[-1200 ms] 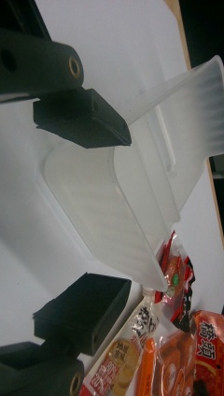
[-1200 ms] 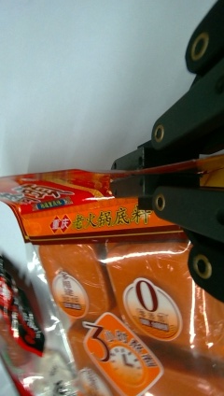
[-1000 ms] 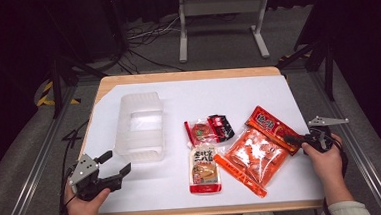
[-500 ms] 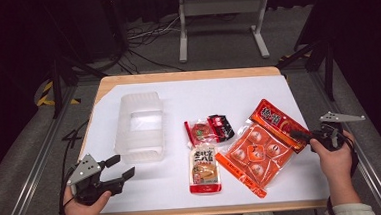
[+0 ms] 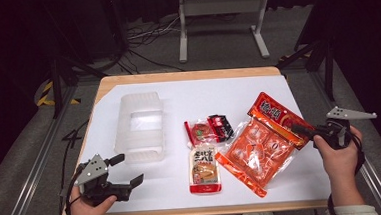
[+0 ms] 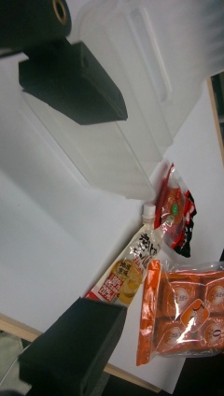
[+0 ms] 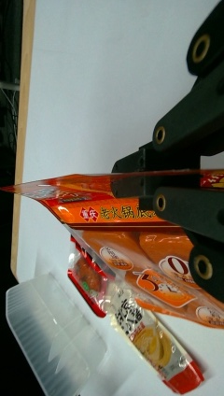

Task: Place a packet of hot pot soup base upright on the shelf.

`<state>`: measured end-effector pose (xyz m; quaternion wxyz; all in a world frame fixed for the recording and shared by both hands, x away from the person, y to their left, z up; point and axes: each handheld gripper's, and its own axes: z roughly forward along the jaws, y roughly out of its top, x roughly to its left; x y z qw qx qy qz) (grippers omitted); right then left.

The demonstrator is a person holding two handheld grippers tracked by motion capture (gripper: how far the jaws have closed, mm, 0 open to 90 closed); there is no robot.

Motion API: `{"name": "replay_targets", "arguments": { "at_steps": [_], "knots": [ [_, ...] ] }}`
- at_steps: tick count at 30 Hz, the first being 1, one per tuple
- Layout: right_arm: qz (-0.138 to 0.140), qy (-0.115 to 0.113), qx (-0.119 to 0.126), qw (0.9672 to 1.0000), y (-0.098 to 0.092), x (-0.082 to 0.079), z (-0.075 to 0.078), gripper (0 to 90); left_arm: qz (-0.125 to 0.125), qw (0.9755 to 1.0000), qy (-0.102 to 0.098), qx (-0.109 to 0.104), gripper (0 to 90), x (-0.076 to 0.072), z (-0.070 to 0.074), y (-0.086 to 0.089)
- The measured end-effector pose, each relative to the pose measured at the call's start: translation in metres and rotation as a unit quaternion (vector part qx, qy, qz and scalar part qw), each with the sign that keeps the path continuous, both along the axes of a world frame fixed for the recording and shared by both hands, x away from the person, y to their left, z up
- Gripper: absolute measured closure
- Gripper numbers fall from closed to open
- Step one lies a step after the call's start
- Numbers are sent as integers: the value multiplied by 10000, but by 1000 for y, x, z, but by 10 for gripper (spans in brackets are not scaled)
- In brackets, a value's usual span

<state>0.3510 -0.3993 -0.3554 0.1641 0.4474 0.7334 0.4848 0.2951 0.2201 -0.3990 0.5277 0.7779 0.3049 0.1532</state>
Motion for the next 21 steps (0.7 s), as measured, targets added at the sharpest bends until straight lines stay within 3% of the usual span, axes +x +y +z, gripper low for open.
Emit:
{"name": "replay_targets", "arguments": {
  "at_steps": [3, 6, 10, 14, 16, 19, 21],
  "knots": [
    [58, -72, 39, 9999, 4, -3, 8, 900, -84, 9994, -339, -49, 50, -1, -3, -1],
    [95, -117, 50, 9999, 7, -7, 15, 900, -86, 9990, -385, -206, 50, 0, -3, -3],
    [169, -185, 78, 9997, 11, -9, 22, 900, -88, 9993, -217, -280, 66, 1, 0, -6],
    [231, -266, 77, 9994, 16, -12, 32, 900, -62, 9997, -85, -202, 75, 4, 2, -10],
    [292, -317, 128, 9990, 20, -14, 38, 900, -118, 9996, -123, -231, 72, 5, 3, -12],
    [381, -414, 149, 9983, 23, -18, 44, 900, -204, 9987, -19, -459, 39, 6, 5, -13],
    [429, -457, 144, 9979, 26, -21, 48, 900, -196, 9989, -73, -430, 36, 8, 6, -13]
  ]
}}
